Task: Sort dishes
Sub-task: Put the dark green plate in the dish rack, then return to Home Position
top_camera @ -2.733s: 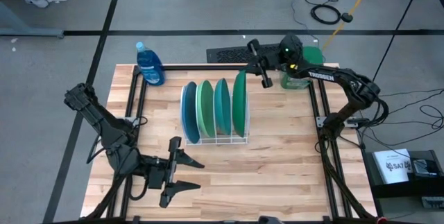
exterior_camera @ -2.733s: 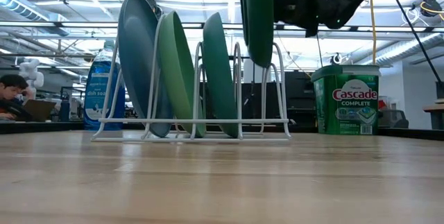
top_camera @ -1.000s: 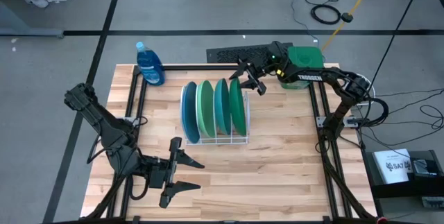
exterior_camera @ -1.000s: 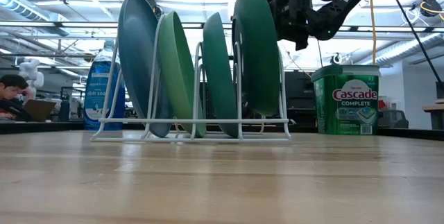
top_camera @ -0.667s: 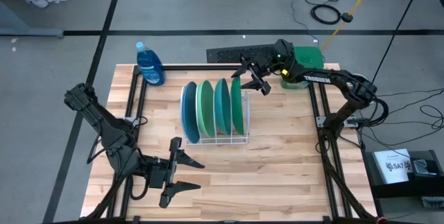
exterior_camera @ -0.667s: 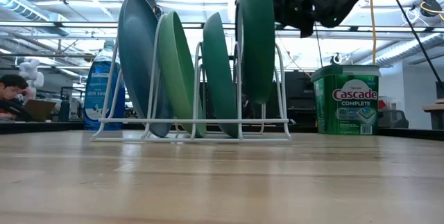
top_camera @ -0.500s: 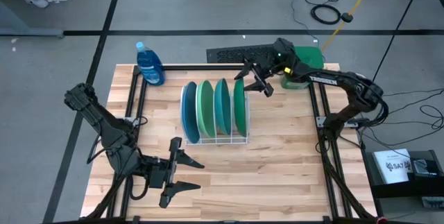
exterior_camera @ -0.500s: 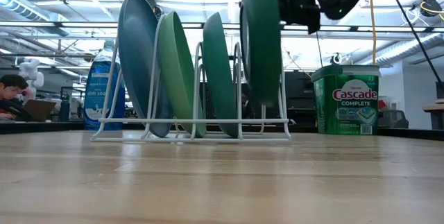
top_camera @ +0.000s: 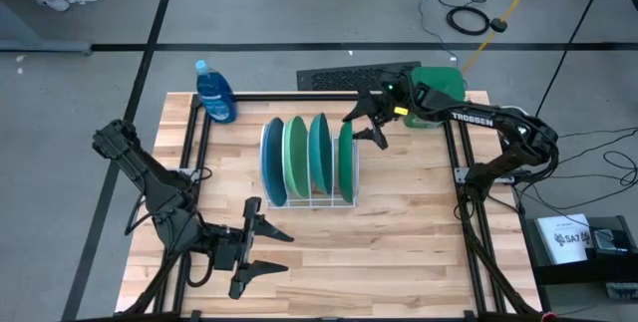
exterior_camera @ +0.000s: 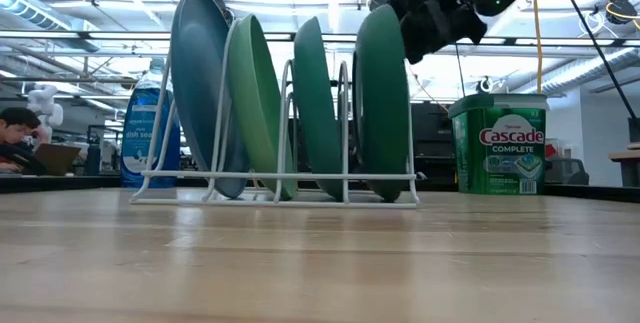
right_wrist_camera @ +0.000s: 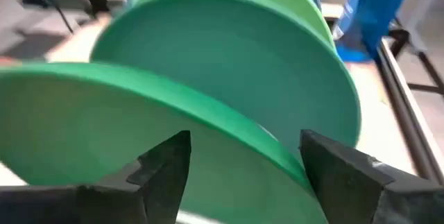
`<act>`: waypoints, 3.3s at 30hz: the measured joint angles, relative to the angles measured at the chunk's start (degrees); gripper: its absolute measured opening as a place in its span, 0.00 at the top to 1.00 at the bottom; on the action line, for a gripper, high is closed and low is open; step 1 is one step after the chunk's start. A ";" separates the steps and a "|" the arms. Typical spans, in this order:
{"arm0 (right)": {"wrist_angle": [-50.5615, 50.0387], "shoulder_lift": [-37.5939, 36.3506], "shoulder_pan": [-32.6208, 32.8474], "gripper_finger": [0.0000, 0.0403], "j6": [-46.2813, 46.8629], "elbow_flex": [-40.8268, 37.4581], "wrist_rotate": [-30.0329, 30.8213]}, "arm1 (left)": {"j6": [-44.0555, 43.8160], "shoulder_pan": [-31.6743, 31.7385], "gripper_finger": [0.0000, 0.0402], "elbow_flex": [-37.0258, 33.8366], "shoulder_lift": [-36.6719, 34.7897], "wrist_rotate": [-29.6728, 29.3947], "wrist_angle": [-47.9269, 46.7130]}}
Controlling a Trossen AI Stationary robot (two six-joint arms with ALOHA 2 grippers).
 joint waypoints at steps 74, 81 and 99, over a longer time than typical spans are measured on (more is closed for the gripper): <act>12.73 -65.21 33.85 1.00 10.88 -46.12 30.61 | -12.81 -1.98 1.00 -54.82 -43.67 -21.11 18.34; 5.60 -76.50 33.16 1.00 11.97 -46.74 30.61 | -13.55 -1.99 1.00 -60.37 -50.40 -21.40 18.18; 5.71 -83.57 33.07 1.00 11.58 -51.51 30.94 | -19.58 2.80 1.00 -70.16 -60.67 -17.86 15.62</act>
